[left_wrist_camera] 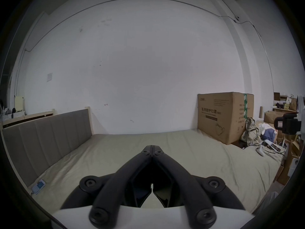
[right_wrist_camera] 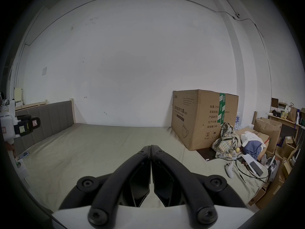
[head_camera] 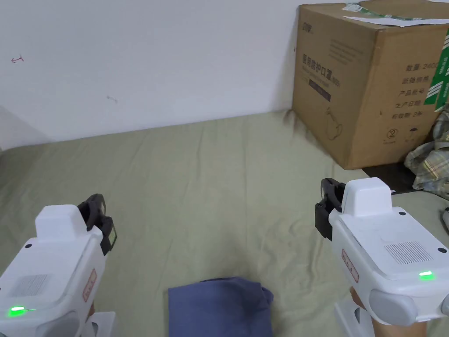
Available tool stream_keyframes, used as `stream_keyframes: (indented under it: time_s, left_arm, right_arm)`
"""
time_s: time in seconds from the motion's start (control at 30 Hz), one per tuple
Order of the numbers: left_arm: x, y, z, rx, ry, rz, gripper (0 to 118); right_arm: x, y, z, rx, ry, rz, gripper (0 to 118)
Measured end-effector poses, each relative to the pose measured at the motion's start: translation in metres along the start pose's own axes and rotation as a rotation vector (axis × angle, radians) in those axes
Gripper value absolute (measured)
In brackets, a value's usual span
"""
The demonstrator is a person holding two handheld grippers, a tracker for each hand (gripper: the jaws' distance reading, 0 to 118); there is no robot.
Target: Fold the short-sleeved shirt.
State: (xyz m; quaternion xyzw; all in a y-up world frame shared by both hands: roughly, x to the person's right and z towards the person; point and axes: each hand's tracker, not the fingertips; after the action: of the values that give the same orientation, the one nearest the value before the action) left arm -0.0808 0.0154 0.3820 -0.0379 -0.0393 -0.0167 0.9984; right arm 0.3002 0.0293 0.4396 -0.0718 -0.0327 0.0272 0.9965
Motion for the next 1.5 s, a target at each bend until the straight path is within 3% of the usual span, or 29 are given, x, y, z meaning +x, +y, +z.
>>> stream_keyframes:
  time_s: [0.7, 0.8, 1.23, 1.37, 1.5]
  left_arm:
    - [-0.029, -0.009, 0.012, -0.007, 0.061, 0.013, 0]
    - [-0.030, -0.011, 0.012, -0.015, 0.057, 0.021, 0]
    - [-0.041, -0.038, -0.001, -0.099, 0.031, 0.035, 0]
    - [-0.043, -0.051, -0.008, -0.139, 0.023, 0.039, 0]
    - [-0.043, -0.067, -0.016, -0.191, 0.013, 0.045, 0]
  right_arm:
    - [-0.032, -0.012, -0.017, -0.011, 0.056, 0.008, 0]
    - [-0.042, -0.035, -0.029, -0.064, 0.085, -0.004, 0]
    - [-0.113, -0.185, -0.081, -0.406, 0.241, 0.085, 0]
    - [-0.120, -0.216, -0.094, -0.515, 0.239, 0.029, 0]
    - [-0.124, -0.244, -0.105, -0.551, 0.239, 0.070, 0]
